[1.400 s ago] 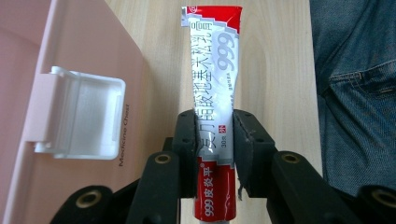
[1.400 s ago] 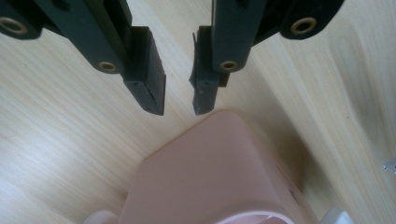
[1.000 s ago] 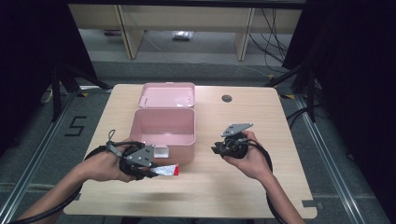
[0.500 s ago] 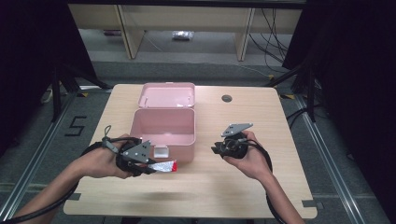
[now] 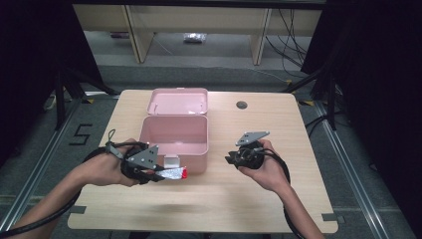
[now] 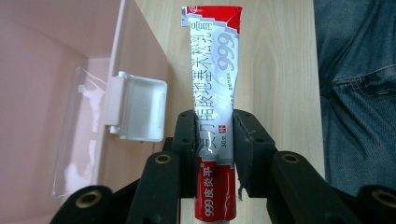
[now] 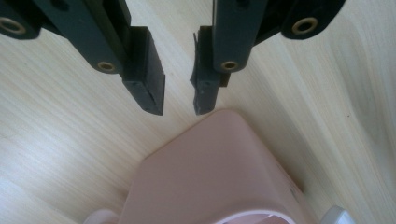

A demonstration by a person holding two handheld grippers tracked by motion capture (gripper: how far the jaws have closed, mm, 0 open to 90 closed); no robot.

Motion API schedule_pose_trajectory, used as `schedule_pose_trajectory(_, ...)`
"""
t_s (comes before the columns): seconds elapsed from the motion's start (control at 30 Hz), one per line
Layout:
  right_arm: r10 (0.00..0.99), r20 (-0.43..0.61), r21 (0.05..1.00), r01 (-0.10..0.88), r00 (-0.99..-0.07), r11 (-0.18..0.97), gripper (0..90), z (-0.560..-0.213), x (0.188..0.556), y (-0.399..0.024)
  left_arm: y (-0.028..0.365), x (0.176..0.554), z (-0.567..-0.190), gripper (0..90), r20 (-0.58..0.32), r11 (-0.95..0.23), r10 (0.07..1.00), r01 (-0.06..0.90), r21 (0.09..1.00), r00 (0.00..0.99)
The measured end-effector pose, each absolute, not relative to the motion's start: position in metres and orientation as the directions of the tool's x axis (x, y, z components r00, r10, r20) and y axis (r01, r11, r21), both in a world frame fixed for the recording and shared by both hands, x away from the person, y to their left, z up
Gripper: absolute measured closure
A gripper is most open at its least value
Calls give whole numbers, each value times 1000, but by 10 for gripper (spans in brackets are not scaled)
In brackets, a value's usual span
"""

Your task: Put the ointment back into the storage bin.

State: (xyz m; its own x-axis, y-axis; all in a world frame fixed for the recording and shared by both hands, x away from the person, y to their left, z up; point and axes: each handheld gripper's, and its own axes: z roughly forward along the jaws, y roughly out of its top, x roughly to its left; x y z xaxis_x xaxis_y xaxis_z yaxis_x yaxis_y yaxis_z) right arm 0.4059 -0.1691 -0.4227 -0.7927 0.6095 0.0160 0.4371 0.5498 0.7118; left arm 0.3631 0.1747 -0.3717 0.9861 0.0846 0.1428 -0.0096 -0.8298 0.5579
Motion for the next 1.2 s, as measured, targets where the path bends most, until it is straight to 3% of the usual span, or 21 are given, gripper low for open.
schedule_pose_trajectory(1.13, 607, 0, 724, 418, -795, 549, 734, -423, 407, -168, 182, 378, -353, 717, 167, -833, 107, -4, 554, 980)
schedule_pose_trajectory(1.2, 621, 20, 707, 450, -784, 545, 734, -421, 406, -169, 182, 380, -352, 717, 169, -830, 110, -3, 558, 979)
